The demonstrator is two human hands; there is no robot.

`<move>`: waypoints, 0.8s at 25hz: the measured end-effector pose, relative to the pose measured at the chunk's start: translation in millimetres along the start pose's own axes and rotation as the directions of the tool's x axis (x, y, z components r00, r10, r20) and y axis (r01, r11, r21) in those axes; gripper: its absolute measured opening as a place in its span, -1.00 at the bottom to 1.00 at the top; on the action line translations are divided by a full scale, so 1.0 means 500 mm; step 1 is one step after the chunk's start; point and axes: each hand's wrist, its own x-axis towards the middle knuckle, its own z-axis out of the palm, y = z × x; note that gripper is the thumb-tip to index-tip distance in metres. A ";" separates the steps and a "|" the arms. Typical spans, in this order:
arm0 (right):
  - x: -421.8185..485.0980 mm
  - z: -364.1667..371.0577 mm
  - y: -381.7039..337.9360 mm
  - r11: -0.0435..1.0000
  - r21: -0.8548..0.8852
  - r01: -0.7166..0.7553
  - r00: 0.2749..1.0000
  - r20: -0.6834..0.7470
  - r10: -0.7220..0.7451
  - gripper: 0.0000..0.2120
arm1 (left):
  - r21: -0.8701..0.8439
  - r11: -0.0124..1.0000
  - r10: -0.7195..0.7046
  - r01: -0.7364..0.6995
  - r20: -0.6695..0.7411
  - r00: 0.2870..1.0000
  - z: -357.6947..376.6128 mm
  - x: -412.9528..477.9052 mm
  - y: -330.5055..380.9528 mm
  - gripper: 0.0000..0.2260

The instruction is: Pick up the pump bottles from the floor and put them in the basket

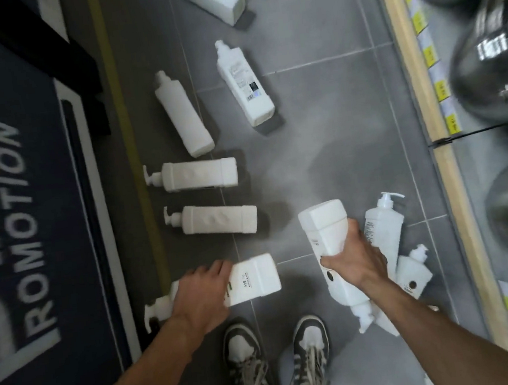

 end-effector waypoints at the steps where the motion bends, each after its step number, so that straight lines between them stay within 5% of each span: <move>1: -0.034 -0.037 -0.005 1.000 0.013 0.004 1.000 -0.002 -0.004 -0.17 | 0.005 1.000 -0.006 0.006 0.005 1.000 -0.044 -0.036 0.006 -0.33; 10: -0.358 -0.433 -0.045 0.979 0.190 -0.071 0.992 -0.084 0.089 -0.28 | 0.052 0.998 -0.016 0.020 -0.092 0.996 -0.420 -0.396 0.052 -0.28; 20: -0.709 -0.828 -0.183 0.950 0.294 0.102 0.953 -0.303 -0.009 -0.23 | -0.063 0.992 -0.126 0.111 -0.352 0.927 -0.698 -0.773 0.111 -0.32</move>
